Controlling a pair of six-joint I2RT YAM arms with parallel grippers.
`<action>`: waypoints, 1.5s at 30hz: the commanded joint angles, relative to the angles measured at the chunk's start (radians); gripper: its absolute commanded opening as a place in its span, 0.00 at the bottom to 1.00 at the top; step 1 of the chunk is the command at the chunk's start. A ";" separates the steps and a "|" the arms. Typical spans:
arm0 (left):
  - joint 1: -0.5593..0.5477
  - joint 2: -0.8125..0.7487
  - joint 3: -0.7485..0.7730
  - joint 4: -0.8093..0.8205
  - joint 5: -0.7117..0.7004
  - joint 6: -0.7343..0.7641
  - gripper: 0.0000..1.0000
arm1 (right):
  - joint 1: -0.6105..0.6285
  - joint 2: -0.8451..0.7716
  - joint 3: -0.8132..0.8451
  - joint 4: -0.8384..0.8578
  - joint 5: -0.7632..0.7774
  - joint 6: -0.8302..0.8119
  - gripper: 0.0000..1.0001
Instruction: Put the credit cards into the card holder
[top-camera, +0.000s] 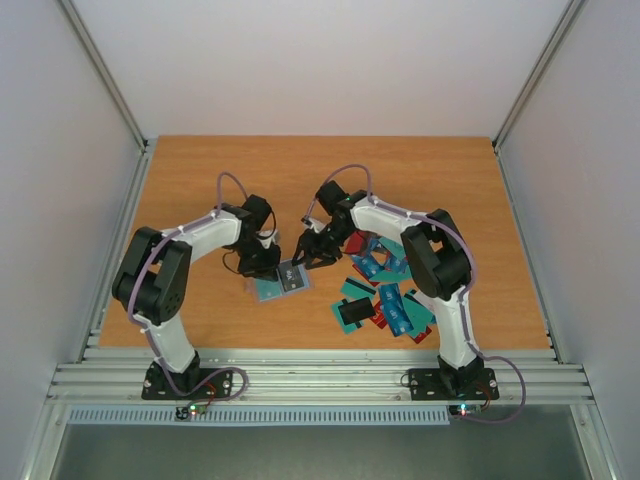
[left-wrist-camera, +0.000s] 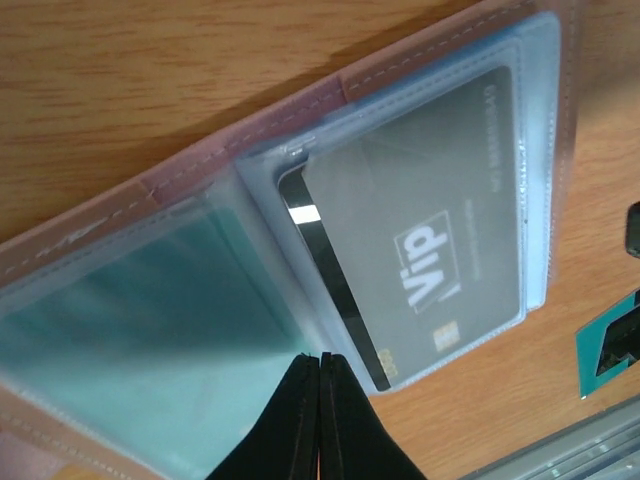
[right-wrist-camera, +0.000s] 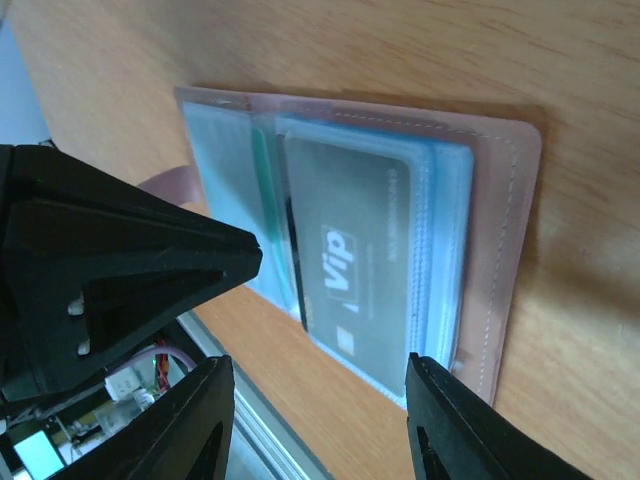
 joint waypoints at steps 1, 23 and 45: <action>0.004 0.032 0.004 0.048 0.029 0.022 0.03 | 0.000 0.039 0.025 0.022 -0.028 0.019 0.48; 0.004 0.135 0.021 0.078 0.073 0.044 0.00 | 0.000 0.090 0.020 0.029 -0.054 0.009 0.45; -0.029 0.168 0.095 0.070 0.084 0.024 0.00 | 0.018 -0.032 0.021 -0.095 0.092 -0.039 0.38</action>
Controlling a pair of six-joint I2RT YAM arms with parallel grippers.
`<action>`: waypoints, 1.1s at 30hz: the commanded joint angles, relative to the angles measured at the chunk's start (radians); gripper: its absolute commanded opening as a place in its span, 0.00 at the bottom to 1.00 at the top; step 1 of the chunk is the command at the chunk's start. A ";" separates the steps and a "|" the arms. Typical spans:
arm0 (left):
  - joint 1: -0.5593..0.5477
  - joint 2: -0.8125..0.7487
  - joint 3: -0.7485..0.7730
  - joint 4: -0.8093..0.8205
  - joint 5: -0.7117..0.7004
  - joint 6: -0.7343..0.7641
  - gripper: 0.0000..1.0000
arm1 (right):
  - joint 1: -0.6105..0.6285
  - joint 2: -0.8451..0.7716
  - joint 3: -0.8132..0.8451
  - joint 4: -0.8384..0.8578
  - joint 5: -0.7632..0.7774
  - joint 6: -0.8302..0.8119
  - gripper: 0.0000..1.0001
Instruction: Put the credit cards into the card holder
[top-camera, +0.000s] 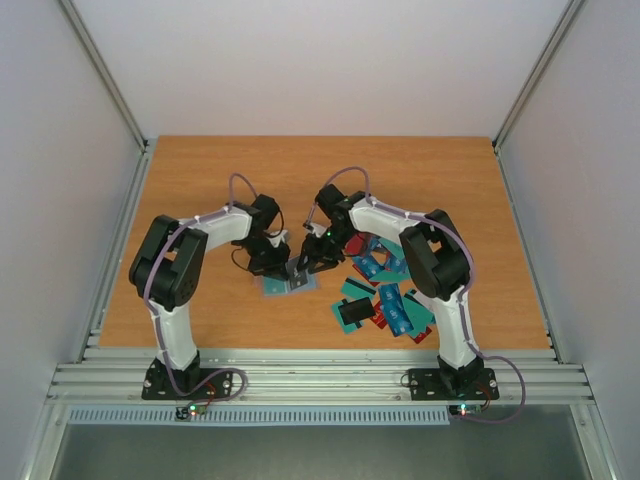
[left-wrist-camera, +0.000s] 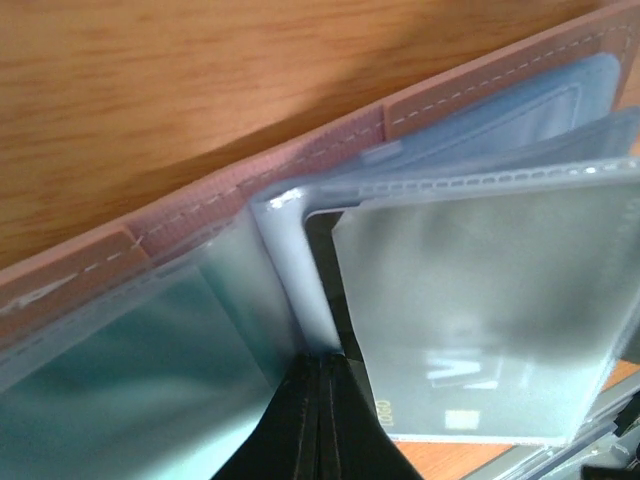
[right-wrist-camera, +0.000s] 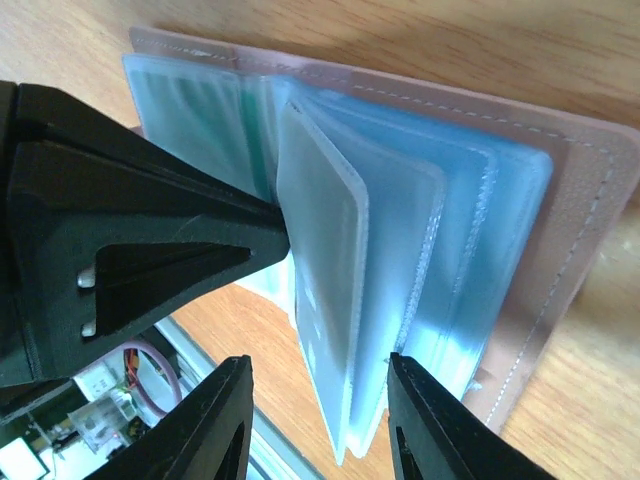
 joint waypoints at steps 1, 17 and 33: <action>-0.021 0.036 0.038 0.029 -0.011 -0.001 0.00 | 0.009 -0.061 0.018 -0.047 0.060 -0.019 0.38; -0.048 0.045 0.135 0.026 0.026 -0.067 0.00 | 0.008 -0.098 -0.010 -0.069 0.091 -0.031 0.35; 0.056 -0.214 0.073 -0.093 -0.030 -0.105 0.05 | 0.011 -0.030 0.106 -0.094 0.034 -0.008 0.34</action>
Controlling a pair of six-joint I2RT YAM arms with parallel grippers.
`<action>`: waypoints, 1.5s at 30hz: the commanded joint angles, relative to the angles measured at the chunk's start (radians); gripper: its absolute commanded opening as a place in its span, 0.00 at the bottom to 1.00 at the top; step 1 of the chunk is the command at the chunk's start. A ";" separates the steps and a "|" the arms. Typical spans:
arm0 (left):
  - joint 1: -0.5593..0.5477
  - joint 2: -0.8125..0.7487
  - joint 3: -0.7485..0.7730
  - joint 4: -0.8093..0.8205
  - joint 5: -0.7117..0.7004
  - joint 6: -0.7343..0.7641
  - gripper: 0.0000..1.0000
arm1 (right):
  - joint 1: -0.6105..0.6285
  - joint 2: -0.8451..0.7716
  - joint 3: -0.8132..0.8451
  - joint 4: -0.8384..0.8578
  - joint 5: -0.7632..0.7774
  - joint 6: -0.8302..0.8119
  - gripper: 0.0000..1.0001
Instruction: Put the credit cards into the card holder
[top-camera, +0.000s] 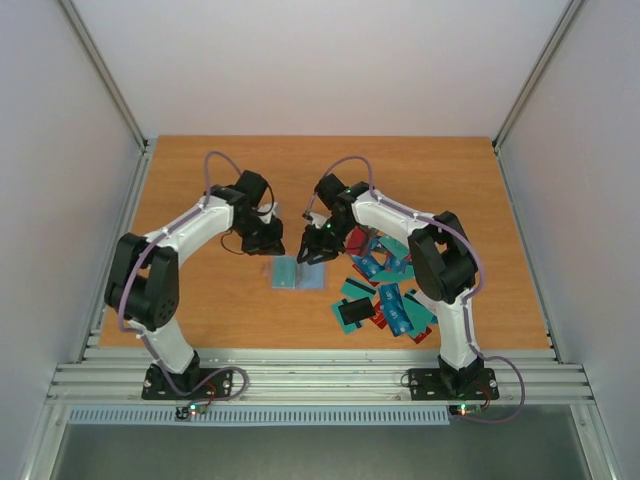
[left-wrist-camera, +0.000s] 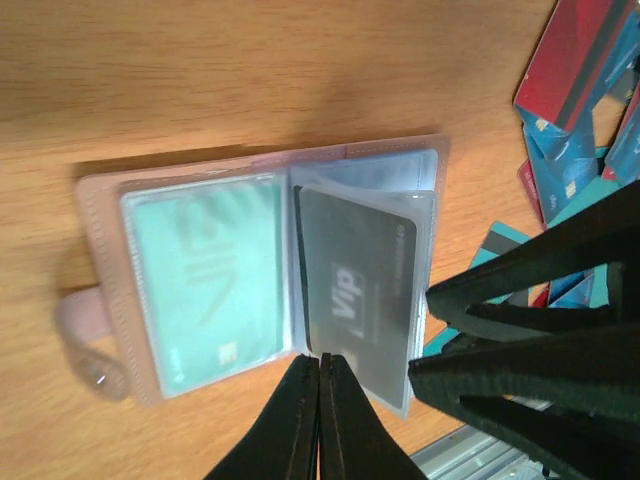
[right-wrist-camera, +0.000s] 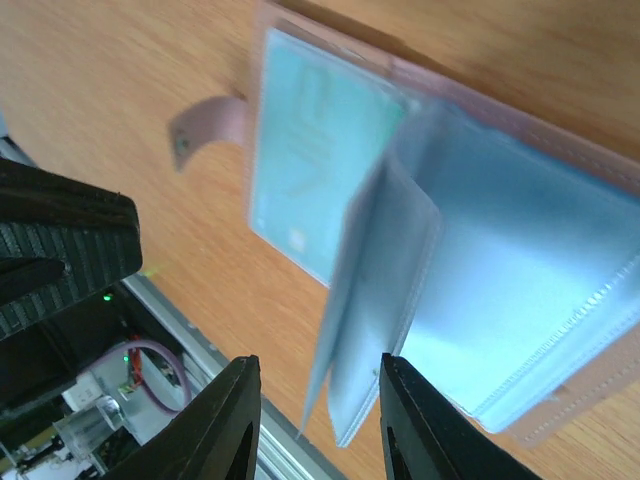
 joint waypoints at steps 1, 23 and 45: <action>0.038 -0.078 -0.033 -0.046 -0.001 -0.011 0.05 | 0.014 0.033 0.067 -0.014 -0.037 0.011 0.35; 0.117 -0.183 -0.110 -0.041 0.049 0.062 0.05 | 0.055 0.088 0.180 -0.112 0.021 -0.010 0.34; 0.041 -0.188 -0.114 0.039 0.093 0.043 0.14 | -0.167 -0.371 -0.313 -0.066 0.182 0.009 0.35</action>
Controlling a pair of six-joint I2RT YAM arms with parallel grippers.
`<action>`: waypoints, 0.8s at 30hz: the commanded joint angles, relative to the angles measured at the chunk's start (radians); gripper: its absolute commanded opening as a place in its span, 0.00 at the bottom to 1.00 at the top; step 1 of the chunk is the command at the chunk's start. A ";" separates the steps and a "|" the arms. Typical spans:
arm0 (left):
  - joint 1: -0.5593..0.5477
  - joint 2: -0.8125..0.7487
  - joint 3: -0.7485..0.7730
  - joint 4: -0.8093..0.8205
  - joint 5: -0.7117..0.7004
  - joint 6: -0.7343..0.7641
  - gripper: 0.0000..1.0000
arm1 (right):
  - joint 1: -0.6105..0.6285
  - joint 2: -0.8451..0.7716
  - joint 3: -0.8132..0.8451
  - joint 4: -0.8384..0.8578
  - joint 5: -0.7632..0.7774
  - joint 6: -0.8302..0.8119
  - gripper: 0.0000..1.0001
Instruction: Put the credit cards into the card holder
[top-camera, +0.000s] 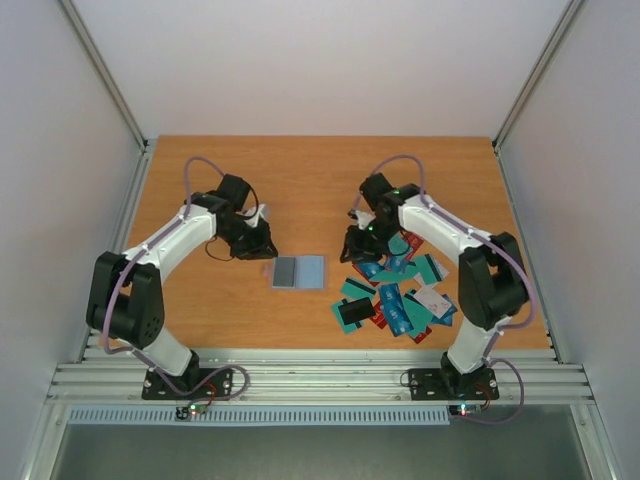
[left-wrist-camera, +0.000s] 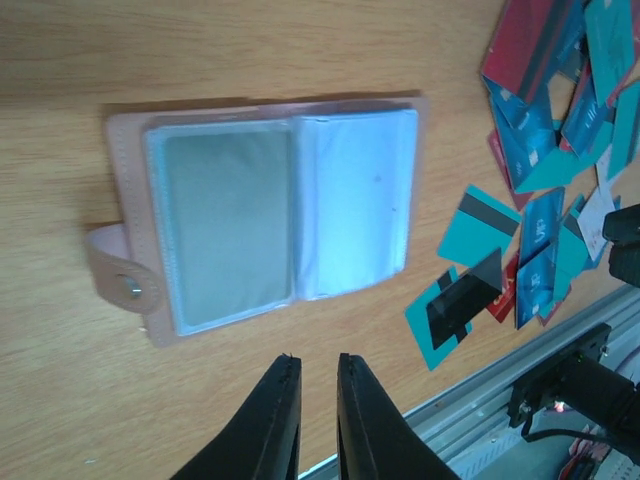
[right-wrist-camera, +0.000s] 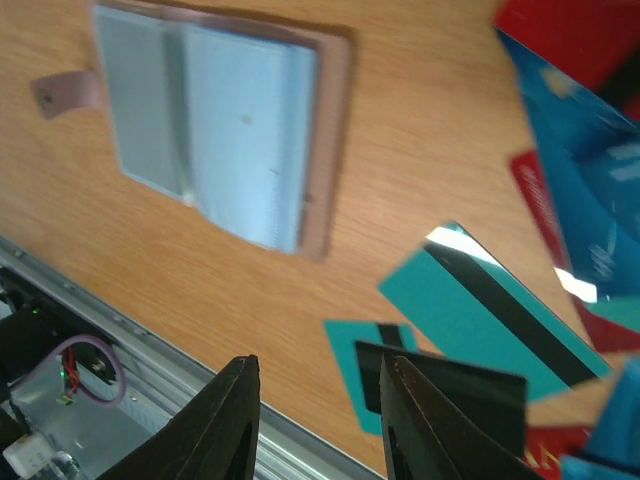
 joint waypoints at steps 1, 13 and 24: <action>-0.059 -0.026 -0.001 0.062 0.032 0.003 0.14 | -0.046 -0.106 -0.134 0.038 0.014 0.061 0.35; -0.285 0.020 0.014 0.206 0.110 0.008 0.23 | -0.160 -0.348 -0.443 0.047 0.063 0.249 0.38; -0.522 0.145 0.006 0.444 0.084 -0.228 0.36 | -0.191 -0.495 -0.569 -0.058 0.319 0.368 0.42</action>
